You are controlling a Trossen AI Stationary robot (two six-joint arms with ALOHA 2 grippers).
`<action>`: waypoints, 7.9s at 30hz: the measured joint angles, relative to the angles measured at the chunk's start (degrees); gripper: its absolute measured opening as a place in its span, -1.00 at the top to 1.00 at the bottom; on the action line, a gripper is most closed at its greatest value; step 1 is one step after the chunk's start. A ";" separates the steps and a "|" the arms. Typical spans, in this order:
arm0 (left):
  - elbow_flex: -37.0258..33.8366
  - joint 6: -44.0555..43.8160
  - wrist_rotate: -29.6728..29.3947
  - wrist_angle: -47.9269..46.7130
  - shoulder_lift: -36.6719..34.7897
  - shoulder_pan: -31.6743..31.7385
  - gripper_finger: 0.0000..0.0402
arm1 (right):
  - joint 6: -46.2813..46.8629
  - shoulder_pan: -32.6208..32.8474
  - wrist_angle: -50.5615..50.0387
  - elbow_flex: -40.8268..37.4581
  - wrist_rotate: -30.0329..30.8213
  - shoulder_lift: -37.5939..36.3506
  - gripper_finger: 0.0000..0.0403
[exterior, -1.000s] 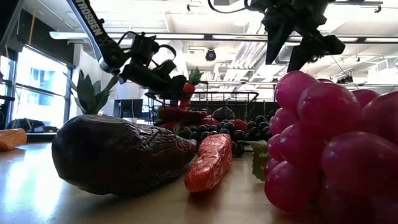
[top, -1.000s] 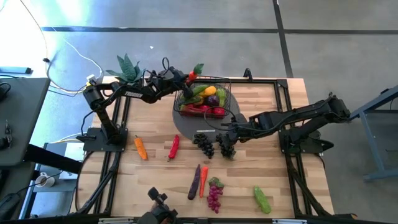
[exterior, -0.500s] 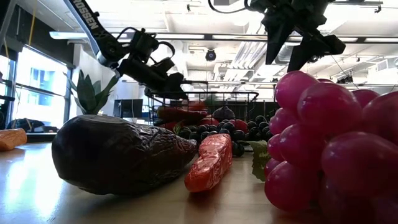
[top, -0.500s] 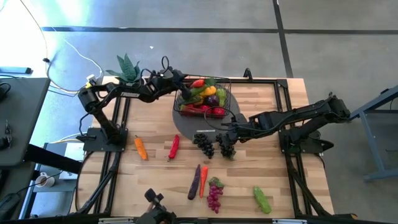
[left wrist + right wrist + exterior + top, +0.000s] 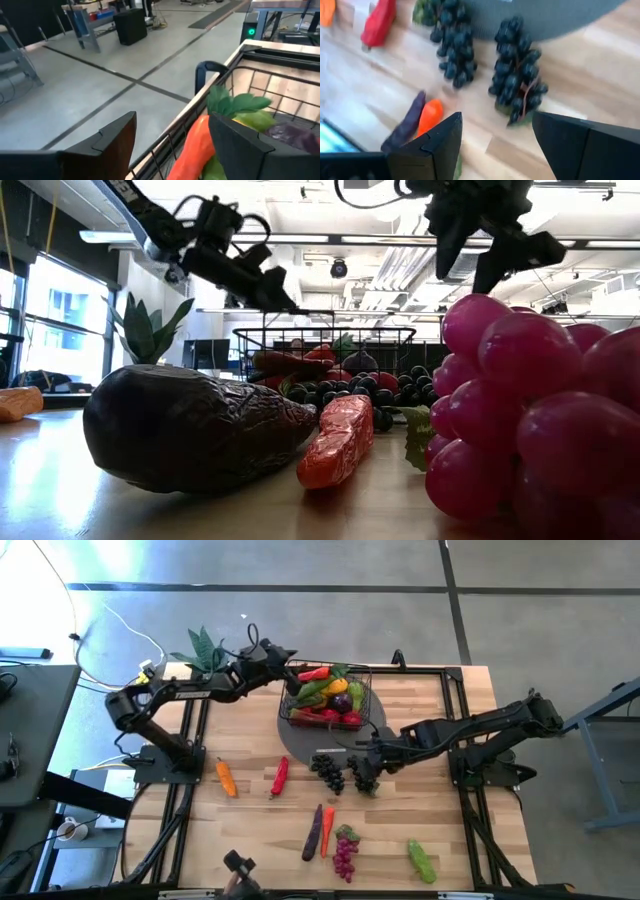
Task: Build produce basket
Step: Put the green cucumber into the wire basket, then put the red chilli pepper into the wire basket
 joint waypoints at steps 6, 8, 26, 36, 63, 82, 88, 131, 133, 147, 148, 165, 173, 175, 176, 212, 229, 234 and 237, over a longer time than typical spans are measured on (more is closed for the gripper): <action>0.00 0.33 0.15 -8.94 -7.15 -2.12 -0.18 | 1.02 2.18 -0.02 0.00 -4.58 0.00 -0.11; 0.00 0.32 0.15 -12.05 -9.08 -3.31 -0.18 | 1.49 3.13 -0.02 0.00 -5.88 0.00 -0.11; 0.00 -5.10 0.11 -26.24 -17.46 -19.41 -0.18 | 7.71 19.65 -0.28 0.00 -10.19 0.00 -0.12; 0.00 -11.98 0.13 -27.06 -17.64 -25.68 -0.18 | 15.99 29.28 -3.05 -0.07 -11.56 -0.02 -0.33; 0.00 -24.87 -5.92 -35.50 -17.62 -42.82 -0.18 | 30.95 40.87 4.15 -0.11 -13.47 16.04 -0.37; 0.00 -24.85 -6.08 -37.81 -17.60 -43.38 -0.18 | 30.88 40.85 4.97 -0.11 -14.82 25.65 -0.25; 0.00 -24.83 -6.08 -37.81 -17.59 -43.13 -0.18 | 29.49 40.11 4.92 -0.11 -13.63 25.57 0.21; 0.00 -18.14 -8.87 -43.70 -17.57 -20.11 -0.18 | -31.09 -10.71 23.33 -0.11 -4.45 6.36 0.42; 0.00 -18.12 -8.87 -42.90 -17.57 -19.10 -0.18 | -32.57 -13.21 25.93 -0.11 -4.17 6.36 0.42; 0.00 -13.98 -8.83 -39.75 -17.57 -16.13 -0.18 | -38.75 -26.65 48.53 -0.11 5.28 6.51 0.42; 0.00 -13.21 -8.85 -39.73 -17.57 -16.13 -0.18 | -39.49 -27.11 50.16 -0.11 6.56 6.51 0.42; 0.00 -12.27 -9.06 -39.82 -17.57 -16.15 -0.18 | -65.58 -27.58 62.27 -0.04 -1.31 15.85 0.38; 0.00 -13.11 -9.51 -39.82 -17.57 -16.14 -0.18 | -67.65 -28.95 60.52 -0.04 -4.80 19.45 0.35; 0.00 -13.10 -9.59 -39.83 -17.57 -16.15 -0.18 | -68.49 -29.23 60.26 -0.04 -4.49 20.07 0.35; 0.00 -13.13 -9.73 -39.82 -17.57 -16.15 -0.18 | -68.74 -29.32 60.09 -0.04 -4.46 20.36 0.35; 0.00 -12.31 -5.80 -39.99 -17.57 -16.33 -0.18 | -63.97 -29.05 29.41 18.46 -0.81 21.29 -0.22; 0.00 -26.81 -3.91 -51.42 -17.57 -25.59 -0.18 | -58.14 -22.76 9.83 23.37 -0.40 21.20 -0.22; -0.02 -37.00 -1.78 -55.28 -17.57 -29.46 -0.18 | -56.54 -21.54 7.70 23.37 1.60 20.07 -0.22; -0.02 -43.54 -1.31 -55.86 -17.57 -32.07 -0.18 | -55.46 -21.49 6.18 23.37 5.13 18.35 -0.22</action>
